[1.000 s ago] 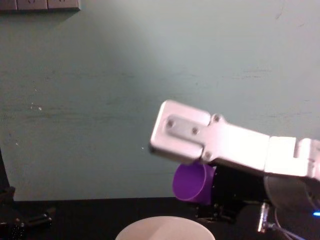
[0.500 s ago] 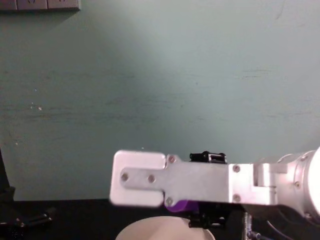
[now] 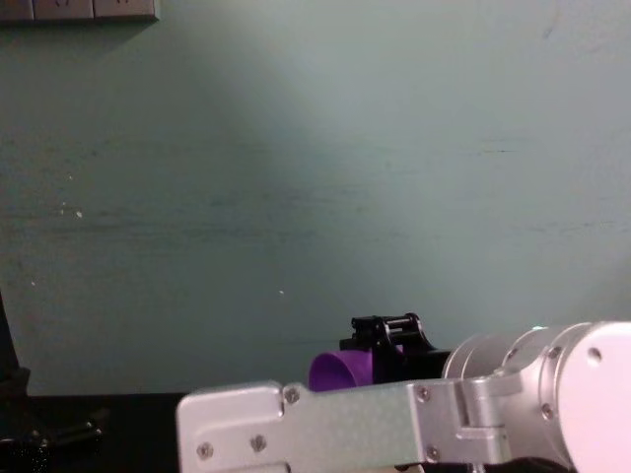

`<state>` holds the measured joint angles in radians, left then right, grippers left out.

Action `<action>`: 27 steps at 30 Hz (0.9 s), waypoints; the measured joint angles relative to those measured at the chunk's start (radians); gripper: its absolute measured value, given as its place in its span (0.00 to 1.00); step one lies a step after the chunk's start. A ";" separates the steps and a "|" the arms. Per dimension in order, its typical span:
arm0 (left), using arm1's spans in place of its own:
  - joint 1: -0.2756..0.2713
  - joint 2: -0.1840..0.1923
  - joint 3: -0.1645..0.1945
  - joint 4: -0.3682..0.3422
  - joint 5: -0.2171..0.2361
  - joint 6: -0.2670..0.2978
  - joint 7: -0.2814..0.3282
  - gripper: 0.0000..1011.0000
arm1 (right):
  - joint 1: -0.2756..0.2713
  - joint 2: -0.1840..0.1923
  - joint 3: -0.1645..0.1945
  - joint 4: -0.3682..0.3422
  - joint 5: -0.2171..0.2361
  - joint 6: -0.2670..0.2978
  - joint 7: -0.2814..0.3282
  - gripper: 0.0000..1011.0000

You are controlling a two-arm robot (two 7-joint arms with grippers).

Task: Pick up the cup and pour the mung beans from the cup into the bowl.

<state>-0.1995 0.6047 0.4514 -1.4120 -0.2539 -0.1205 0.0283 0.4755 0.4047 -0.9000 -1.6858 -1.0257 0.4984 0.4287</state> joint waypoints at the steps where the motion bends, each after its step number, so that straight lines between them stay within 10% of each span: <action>1: 0.000 0.000 0.000 0.000 0.000 0.000 0.000 0.99 | 0.002 -0.001 -0.005 0.001 -0.015 0.001 0.005 0.71; 27: 0.000 0.000 0.000 0.000 0.000 0.000 0.000 0.99 | -0.004 -0.021 -0.030 0.014 -0.160 -0.014 0.061 0.71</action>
<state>-0.1995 0.6047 0.4514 -1.4120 -0.2539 -0.1205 0.0283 0.4716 0.3842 -0.9301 -1.6716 -1.1861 0.4843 0.4899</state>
